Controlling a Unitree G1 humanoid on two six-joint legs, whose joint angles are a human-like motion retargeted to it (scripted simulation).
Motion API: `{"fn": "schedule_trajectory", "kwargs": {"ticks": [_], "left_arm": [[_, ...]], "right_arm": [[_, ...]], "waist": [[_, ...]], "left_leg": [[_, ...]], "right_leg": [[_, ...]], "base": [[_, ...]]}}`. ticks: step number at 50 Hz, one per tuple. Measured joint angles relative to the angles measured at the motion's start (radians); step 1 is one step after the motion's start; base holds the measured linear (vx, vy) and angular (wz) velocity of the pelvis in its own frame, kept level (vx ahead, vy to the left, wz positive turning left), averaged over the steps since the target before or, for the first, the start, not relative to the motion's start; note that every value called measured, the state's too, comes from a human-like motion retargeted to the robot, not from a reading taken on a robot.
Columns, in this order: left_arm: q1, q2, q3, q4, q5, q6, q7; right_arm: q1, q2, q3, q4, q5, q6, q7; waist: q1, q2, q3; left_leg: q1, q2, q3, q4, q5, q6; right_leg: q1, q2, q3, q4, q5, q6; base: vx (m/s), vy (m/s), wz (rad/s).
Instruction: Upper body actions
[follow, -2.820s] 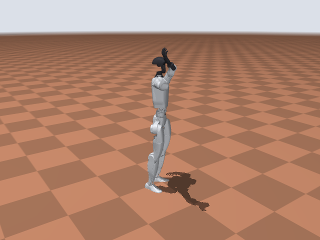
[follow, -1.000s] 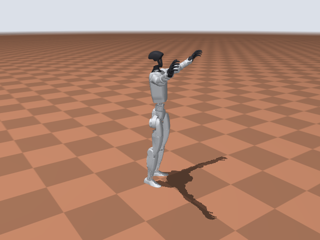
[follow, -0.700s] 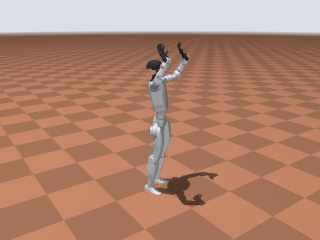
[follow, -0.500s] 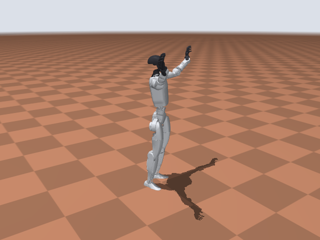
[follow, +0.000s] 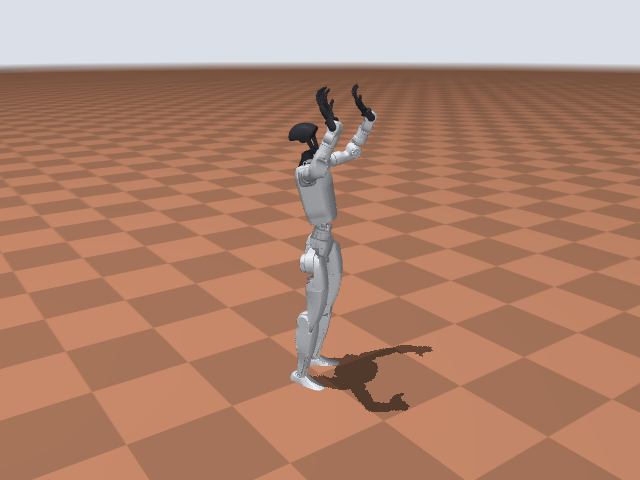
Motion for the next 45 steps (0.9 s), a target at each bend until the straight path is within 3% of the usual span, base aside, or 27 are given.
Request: {"fn": "schedule_trajectory", "kwargs": {"ticks": [2, 5, 7, 12, 15, 16, 17, 18, 19, 20, 22, 24, 26, 30, 34, 35, 37, 40, 42, 45], "left_arm": [[-0.02, -0.054, -0.003, 0.03, 0.066, 0.052, 0.099], [-0.015, -0.07, 0.037, 0.089, -0.113, -0.02, 0.003], [0.019, -0.037, 0.11, 0.125, -0.27, -0.047, -0.073], [0.174, 0.089, 0.358, 0.235, -0.693, -0.075, -0.111], [0.25, 0.102, 0.53, 0.301, -1.153, -0.057, -0.163], [0.25, 0.082, 0.583, 0.31, -1.308, -0.058, -0.249], [0.253, 0.068, 0.629, 0.319, -1.449, -0.083, -0.366], [0.263, 0.066, 0.664, 0.326, -1.562, -0.159, -0.544], [0.271, 0.066, 0.69, 0.336, -1.67, -0.211, -0.619], [0.277, 0.068, 0.711, 0.345, -1.775, -0.25, -0.642], [0.297, 0.077, 0.686, 0.355, -1.823, -0.341, -0.536], [0.321, 0.098, 0.622, 0.337, -1.692, -0.411, -0.416], [0.311, 0.101, 0.541, 0.283, -1.486, -0.408, -0.381], [0.22, 0.075, 0.319, 0.161, -1.188, -0.417, -0.447], [0.107, 0.009, 0.081, 0.061, -0.777, -0.417, -0.384], [0.084, 0.003, 0.028, 0.039, -0.642, -0.402, -0.361], [0.032, 0.004, -0.066, 0.011, -0.333, -0.282, -0.279], [-0.003, -0.02, -0.097, -0.006, 0.067, 0.043, -0.04], [0.006, 0.002, -0.068, 0.011, 0.127, 0.068, 0.052], [0.079, 0.038, 0.057, 0.066, 0.002, -0.051, 0.077]], "right_arm": [[-0.056, -0.028, 0.074, 0.008, -0.135, 0.09, -0.072], [-0.082, -0.074, 0.101, 0.066, -0.163, 0.038, -0.088], [-0.029, -0.094, 0.028, 0.129, -0.048, -0.016, -0.087], [0.27, -0.116, -0.384, 0.318, 0.25, -0.134, -0.025], [0.45, -0.113, -0.635, 0.445, 0.368, -0.245, 0.092], [0.494, -0.101, -0.703, 0.481, 0.431, -0.255, 0.133], [0.538, -0.086, -0.772, 0.508, 0.503, -0.255, 0.175], [0.583, -0.067, -0.84, 0.516, 0.591, -0.239, 0.218], [0.612, -0.042, -0.893, 0.511, 0.671, -0.232, 0.251], [0.633, -0.015, -0.938, 0.499, 0.747, -0.232, 0.28], [0.638, 0.024, -0.96, 0.457, 0.831, -0.312, 0.259], [0.626, 0.039, -0.918, 0.411, 0.815, -0.407, 0.147], [0.587, 0.039, -0.824, 0.353, 0.716, -0.444, 0.042], [0.42, 0.05, -0.538, 0.193, 0.523, -0.413, -0.008], [0.208, 0.04, -0.218, 0.062, 0.289, -0.335, 0.014], [0.154, 0.033, -0.143, 0.036, 0.209, -0.288, 0.014], [0.041, 0.013, 0.0, -0.001, 0.051, -0.145, -0.004], [-0.099, -0.03, 0.166, -0.011, -0.137, 0.04, -0.054], [-0.116, -0.058, 0.187, 0.026, -0.163, 0.02, -0.07], [-0.029, -0.088, 0.076, 0.121, -0.062, -0.071, -0.056]], "waist": [[0.013, -0.006, 0.002], [0.023, -0.002, 0.012], [0.029, 0.007, 0.015], [0.018, 0.025, 0.026], [0.008, 0.029, 0.034], [0.003, 0.029, 0.035], [-0.001, 0.028, 0.036], [-0.004, 0.026, 0.035], [-0.006, 0.026, 0.035], [-0.008, 0.025, 0.035], [-0.007, 0.026, 0.034], [-0.006, 0.024, 0.031], [-0.01, 0.02, 0.033], [-0.013, 0.015, 0.029], [-0.004, 0.006, 0.018], [-0.002, 0.003, 0.018], [-0.003, -0.002, 0.025], [-0.005, -0.003, 0.042], [-0.005, 0.001, 0.051], [0.001, 0.016, 0.054]], "left_leg": [[0.003, 0.002, 0.0, 0.0, 0.001, 0.0], [-0.002, 0.003, -0.004, 0.002, 0.003, 0.0], [-0.013, 0.004, -0.007, 0.002, 0.004, 0.0], [-0.047, 0.004, -0.014, 0.003, 0.007, -0.001], [-0.058, 0.005, -0.021, 0.004, 0.009, -0.002], [-0.059, 0.005, -0.023, 0.004, 0.009, -0.002], [-0.061, 0.005, -0.026, 0.005, 0.009, -0.002], [-0.062, 0.004, -0.028, 0.005, 0.01, -0.002], [-0.062, 0.004, -0.029, 0.004, 0.01, -0.002], [-0.062, 0.003, -0.029, 0.004, 0.01, -0.001], [-0.057, 0.0, -0.028, 0.0, 0.01, 0.0], [-0.051, -0.002, -0.028, -0.002, 0.009, 0.001], [-0.04, -0.005, -0.029, -0.002, 0.008, 0.003], [-0.02, -0.007, -0.025, -0.001, 0.006, 0.003], [-0.005, -0.008, -0.017, -0.002, 0.004, 0.003], [0.0, -0.008, -0.016, -0.003, 0.004, 0.003], [0.009, -0.007, -0.016, -0.003, 0.005, 0.003], [0.018, -0.005, -0.021, -0.002, 0.006, 0.004], [0.014, -0.004, -0.026, -0.001, 0.008, 0.003], [-0.006, -0.003, -0.029, -0.002, 0.01, 0.001]], "right_leg": [[0.004, 0.001, 0.0, 0.0, 0.001, 0.001], [0.001, 0.001, -0.002, 0.0, 0.003, 0.002], [-0.009, 0.001, -0.004, -0.001, 0.004, 0.002], [-0.038, -0.001, -0.01, -0.003, 0.005, 0.004], [-0.044, -0.002, -0.014, -0.004, 0.005, 0.005], [-0.044, -0.002, -0.016, -0.004, 0.004, 0.006], [-0.044, -0.003, -0.018, -0.005, 0.004, 0.006], [-0.044, -0.003, -0.019, -0.005, 0.003, 0.005], [-0.043, -0.003, -0.02, -0.006, 0.003, 0.005], [-0.042, -0.002, -0.021, -0.006, 0.002, 0.004], [-0.038, -0.001, -0.021, -0.008, 0.0, 0.003], [-0.032, 0.0, -0.02, -0.009, -0.001, 0.003], [-0.02, 0.0, -0.022, -0.01, -0.003, 0.001], [-0.001, 0.0, -0.019, -0.008, -0.006, -0.001], [0.011, 0.001, -0.013, -0.009, -0.004, -0.002], [0.014, 0.002, -0.012, -0.01, -0.004, -0.003], [0.024, 0.003, -0.011, -0.01, -0.004, -0.003], [0.035, 0.004, -0.015, -0.008, -0.004, -0.002], [0.033, 0.003, -0.017, -0.009, -0.004, -0.001], [0.014, 0.002, -0.02, -0.01, -0.002, 0.0]], "base": [[0.08, -0.01, 0.0], [0.0, 0.0, 0.0], [-0.1, 0.01, 0.07], [-0.14, -0.01, 0.08], [-0.11, -0.01, 0.1], [-0.05, -0.05, 0.12], [-0.03, -0.05, 0.12], [0.0, 0.0, 0.0], [-0.05, 0.0, 0.06], [-0.07, 0.02, 0.03], [-0.03, 0.02, 0.0], [0.0, 0.0, 0.0], [0.0, 0.0, 0.0], [0.08, -0.01, -0.04], [0.08, 0.01, -0.09], [0.07, -0.04, -0.05], [0.06, -0.05, 0.01], [0.07, -0.06, 0.08], [0.01, -0.03, 0.05], [-0.09, -0.02, 0.04]]}}
